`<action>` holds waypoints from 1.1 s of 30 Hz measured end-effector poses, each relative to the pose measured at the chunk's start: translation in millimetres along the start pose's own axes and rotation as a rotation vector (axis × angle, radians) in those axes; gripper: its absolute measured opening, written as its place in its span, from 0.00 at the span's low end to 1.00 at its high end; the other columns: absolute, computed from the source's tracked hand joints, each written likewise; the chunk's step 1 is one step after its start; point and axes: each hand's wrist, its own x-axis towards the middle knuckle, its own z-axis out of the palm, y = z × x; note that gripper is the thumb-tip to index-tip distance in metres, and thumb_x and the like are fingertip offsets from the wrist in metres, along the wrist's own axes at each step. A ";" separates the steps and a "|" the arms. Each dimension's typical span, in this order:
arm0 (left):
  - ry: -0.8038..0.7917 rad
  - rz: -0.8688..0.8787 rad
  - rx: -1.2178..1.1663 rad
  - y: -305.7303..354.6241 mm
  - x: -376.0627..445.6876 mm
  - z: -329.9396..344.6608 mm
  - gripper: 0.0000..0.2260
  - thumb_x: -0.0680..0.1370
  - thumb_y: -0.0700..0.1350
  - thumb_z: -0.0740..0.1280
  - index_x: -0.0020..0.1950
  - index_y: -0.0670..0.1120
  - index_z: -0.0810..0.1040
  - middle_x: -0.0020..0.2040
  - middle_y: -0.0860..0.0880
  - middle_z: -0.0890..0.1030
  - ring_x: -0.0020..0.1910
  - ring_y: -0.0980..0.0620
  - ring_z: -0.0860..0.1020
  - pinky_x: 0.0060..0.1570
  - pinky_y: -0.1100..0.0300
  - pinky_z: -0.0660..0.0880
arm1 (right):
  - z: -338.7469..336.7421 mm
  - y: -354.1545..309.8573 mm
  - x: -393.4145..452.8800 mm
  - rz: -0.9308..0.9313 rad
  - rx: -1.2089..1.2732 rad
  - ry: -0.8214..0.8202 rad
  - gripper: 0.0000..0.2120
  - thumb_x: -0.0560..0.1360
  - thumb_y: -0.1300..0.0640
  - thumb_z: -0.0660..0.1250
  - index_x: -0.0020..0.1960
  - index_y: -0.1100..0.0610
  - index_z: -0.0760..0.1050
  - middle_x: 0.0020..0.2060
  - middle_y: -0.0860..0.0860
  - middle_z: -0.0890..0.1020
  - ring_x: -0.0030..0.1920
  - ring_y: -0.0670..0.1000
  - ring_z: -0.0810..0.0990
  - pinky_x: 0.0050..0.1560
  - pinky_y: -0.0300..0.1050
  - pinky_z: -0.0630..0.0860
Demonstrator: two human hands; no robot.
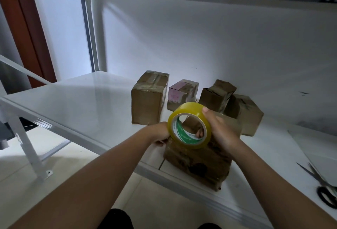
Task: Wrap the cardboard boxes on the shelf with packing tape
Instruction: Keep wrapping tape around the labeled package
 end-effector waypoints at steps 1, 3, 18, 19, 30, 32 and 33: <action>0.013 0.037 0.029 1.1 0.5 -1.2 0.10 0.82 0.43 0.55 0.43 0.45 0.71 0.35 0.47 0.73 0.33 0.53 0.70 0.38 0.60 0.71 | 0.6 -2.0 -0.1 0.002 -0.001 -0.005 0.41 0.56 0.24 0.54 0.44 0.58 0.80 0.30 0.53 0.82 0.39 0.55 0.83 0.50 0.46 0.77; 0.017 0.063 0.068 4.7 -1.1 -4.8 0.08 0.82 0.42 0.57 0.45 0.45 0.72 0.38 0.47 0.74 0.36 0.53 0.72 0.40 0.60 0.72 | 1.3 -5.6 0.7 0.001 -0.001 0.002 0.39 0.57 0.25 0.54 0.45 0.57 0.80 0.29 0.53 0.83 0.36 0.53 0.84 0.45 0.43 0.78; -0.069 -0.036 -0.013 10.4 -1.2 -15.8 0.10 0.80 0.42 0.58 0.41 0.45 0.74 0.28 0.51 0.76 0.30 0.56 0.71 0.40 0.60 0.75 | 3.5 -17.3 -1.0 0.029 -0.049 0.098 0.20 0.77 0.39 0.59 0.42 0.53 0.80 0.32 0.51 0.83 0.33 0.47 0.80 0.41 0.42 0.76; -0.054 -0.028 0.000 11.5 -1.8 -16.1 0.10 0.80 0.41 0.58 0.40 0.45 0.73 0.26 0.52 0.76 0.28 0.56 0.71 0.38 0.61 0.74 | 2.6 -19.9 -0.6 0.024 -0.093 0.087 0.21 0.77 0.39 0.58 0.44 0.54 0.80 0.33 0.52 0.83 0.34 0.47 0.80 0.40 0.41 0.75; -0.028 0.033 0.070 12.8 -6.0 -12.0 0.15 0.81 0.40 0.58 0.34 0.46 0.69 0.21 0.55 0.73 0.18 0.62 0.69 0.32 0.62 0.66 | 0.5 -43.6 1.7 -0.033 -0.364 0.008 0.22 0.76 0.36 0.57 0.31 0.51 0.65 0.22 0.43 0.66 0.26 0.45 0.68 0.34 0.41 0.66; -0.023 0.031 0.093 13.4 -7.1 -11.6 0.15 0.81 0.41 0.57 0.34 0.46 0.70 0.21 0.56 0.73 0.19 0.62 0.70 0.33 0.62 0.67 | -0.4 -42.0 0.4 -0.035 -0.381 0.008 0.22 0.76 0.36 0.57 0.32 0.51 0.66 0.24 0.44 0.68 0.27 0.45 0.69 0.34 0.41 0.66; -0.020 0.030 0.100 13.8 -7.4 -11.4 0.15 0.81 0.41 0.58 0.35 0.46 0.70 0.22 0.55 0.74 0.20 0.62 0.71 0.34 0.62 0.67 | -1.5 -40.5 -0.8 -0.032 -0.388 0.007 0.22 0.76 0.35 0.56 0.33 0.51 0.67 0.25 0.44 0.69 0.28 0.44 0.70 0.33 0.40 0.66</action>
